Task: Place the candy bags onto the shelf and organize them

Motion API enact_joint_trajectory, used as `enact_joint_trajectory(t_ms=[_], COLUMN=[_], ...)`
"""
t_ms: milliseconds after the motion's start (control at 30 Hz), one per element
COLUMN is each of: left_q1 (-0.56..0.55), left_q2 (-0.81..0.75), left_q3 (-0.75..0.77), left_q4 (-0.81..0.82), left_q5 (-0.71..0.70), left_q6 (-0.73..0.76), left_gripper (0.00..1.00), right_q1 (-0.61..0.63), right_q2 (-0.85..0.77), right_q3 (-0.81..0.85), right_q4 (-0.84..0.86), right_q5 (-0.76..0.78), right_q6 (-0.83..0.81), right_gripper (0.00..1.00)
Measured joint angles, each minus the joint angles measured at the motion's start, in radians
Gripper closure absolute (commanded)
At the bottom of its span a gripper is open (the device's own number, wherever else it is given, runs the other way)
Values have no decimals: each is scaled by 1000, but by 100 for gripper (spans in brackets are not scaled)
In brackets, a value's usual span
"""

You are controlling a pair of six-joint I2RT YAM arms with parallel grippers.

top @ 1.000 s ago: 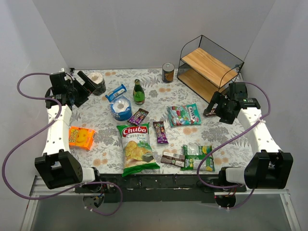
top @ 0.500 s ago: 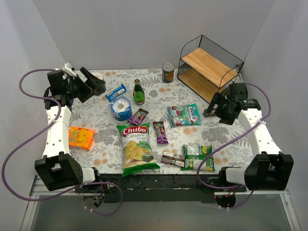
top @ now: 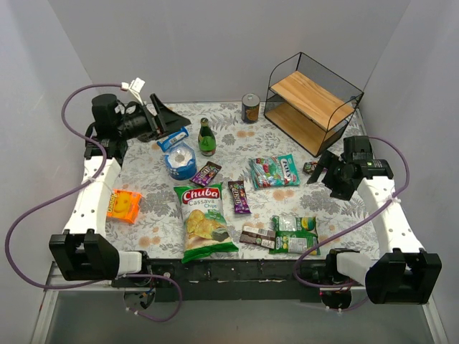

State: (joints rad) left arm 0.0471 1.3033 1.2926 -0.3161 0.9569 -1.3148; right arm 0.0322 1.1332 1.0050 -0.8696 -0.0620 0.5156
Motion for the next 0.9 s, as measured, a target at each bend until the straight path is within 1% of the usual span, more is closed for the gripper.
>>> enact_joint_trajectory(t_ms=[200,300,500,600,700,900], left_q1=[-193,-283,-462,-525,-580,-683], left_q2=[-3,-2,18,42,54,102], left_q3=[-45,-72,-74,-79,-115,-159], left_q4=[124,158,210,212,203,183], left_q5=[-18,-35,-51,-71,-103,-150], left_q6=[-41,-50,-30,-1,38,80], left_gripper=[2,2,2,2,2,2], right_q1=[-1,-4,-6,-6,-8,-10], right_q2=[-48,-68,-116,-135,-134,-187], right_q3=[-64,-86,-114,-158,-219,-344], right_q4=[-45,-62,-71,-67,-70,-93], right_q5=[14,14,10,-44,-103,-127], right_q6=[30,42,57,48,36,39], right_gripper=[8,8,6,6,6,8])
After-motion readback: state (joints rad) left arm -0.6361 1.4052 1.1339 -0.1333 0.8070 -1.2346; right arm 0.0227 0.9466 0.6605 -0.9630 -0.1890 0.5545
